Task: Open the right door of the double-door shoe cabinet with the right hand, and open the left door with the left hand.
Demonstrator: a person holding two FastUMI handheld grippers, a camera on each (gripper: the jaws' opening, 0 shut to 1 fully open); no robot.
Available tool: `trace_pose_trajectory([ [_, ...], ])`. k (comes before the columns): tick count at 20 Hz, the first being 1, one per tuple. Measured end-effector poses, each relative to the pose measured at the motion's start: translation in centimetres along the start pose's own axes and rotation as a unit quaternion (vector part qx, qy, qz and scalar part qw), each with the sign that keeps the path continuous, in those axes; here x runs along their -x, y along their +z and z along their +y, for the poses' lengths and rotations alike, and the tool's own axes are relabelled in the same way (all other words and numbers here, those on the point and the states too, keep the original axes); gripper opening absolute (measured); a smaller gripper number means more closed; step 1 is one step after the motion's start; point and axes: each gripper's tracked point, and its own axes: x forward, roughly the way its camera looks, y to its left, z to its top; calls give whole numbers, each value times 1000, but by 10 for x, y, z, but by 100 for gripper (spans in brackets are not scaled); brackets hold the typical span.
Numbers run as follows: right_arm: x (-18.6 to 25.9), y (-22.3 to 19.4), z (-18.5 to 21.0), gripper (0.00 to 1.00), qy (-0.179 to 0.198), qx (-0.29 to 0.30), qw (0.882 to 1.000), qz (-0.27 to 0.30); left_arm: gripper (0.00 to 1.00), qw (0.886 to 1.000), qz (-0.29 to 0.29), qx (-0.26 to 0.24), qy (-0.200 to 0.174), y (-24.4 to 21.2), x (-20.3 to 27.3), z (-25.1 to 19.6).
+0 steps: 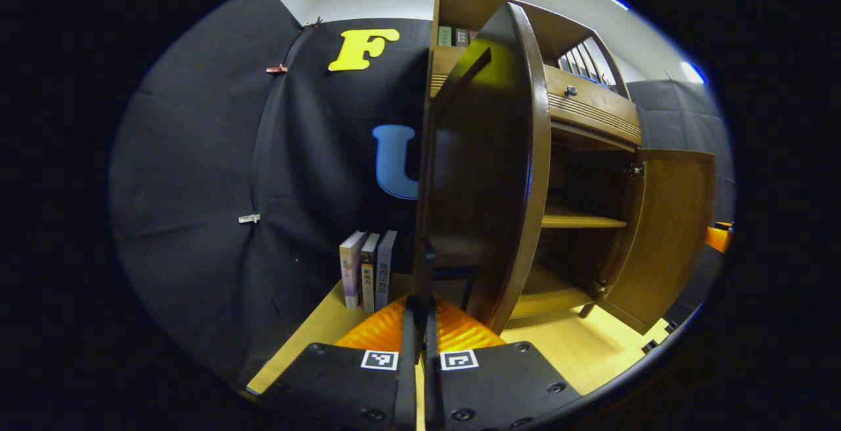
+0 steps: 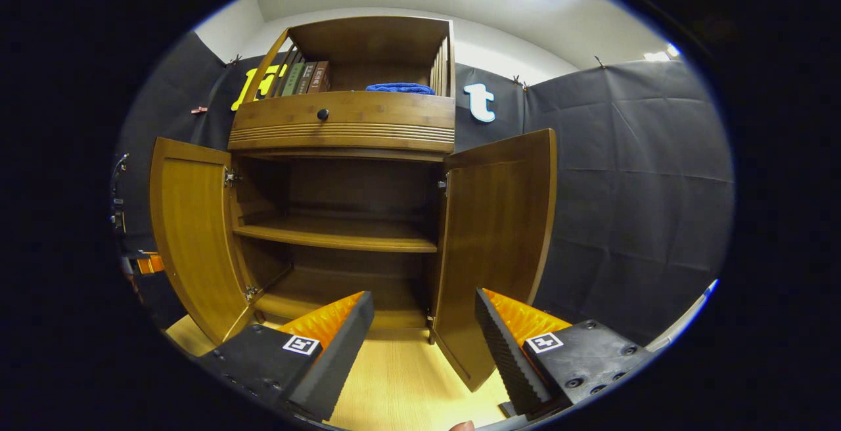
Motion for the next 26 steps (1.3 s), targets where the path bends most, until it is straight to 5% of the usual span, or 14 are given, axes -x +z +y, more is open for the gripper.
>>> trace_pose_trajectory([
  [2,-1,4,1,98,-1,0,1000,-4,5,1000,2,11,-12,1,1,6],
  [12,1,11,7,98,5,-3,1000,-13,12,1000,-8,6,3,1,18,8],
  [15,0,9,14,98,13,-8,1000,-10,29,1000,-12,3,8,1,32,10],
  [16,-1,9,16,98,17,-9,1000,-9,28,1000,-15,3,4,2,37,9],
  [18,-2,9,23,98,26,-10,1000,-11,59,1000,-23,-5,6,6,49,8],
  [23,-10,16,45,100,53,-11,998,-16,95,999,-36,-22,13,12,73,1],
  [26,-12,22,55,100,64,-15,998,-22,95,998,-44,-31,20,18,84,-9],
])
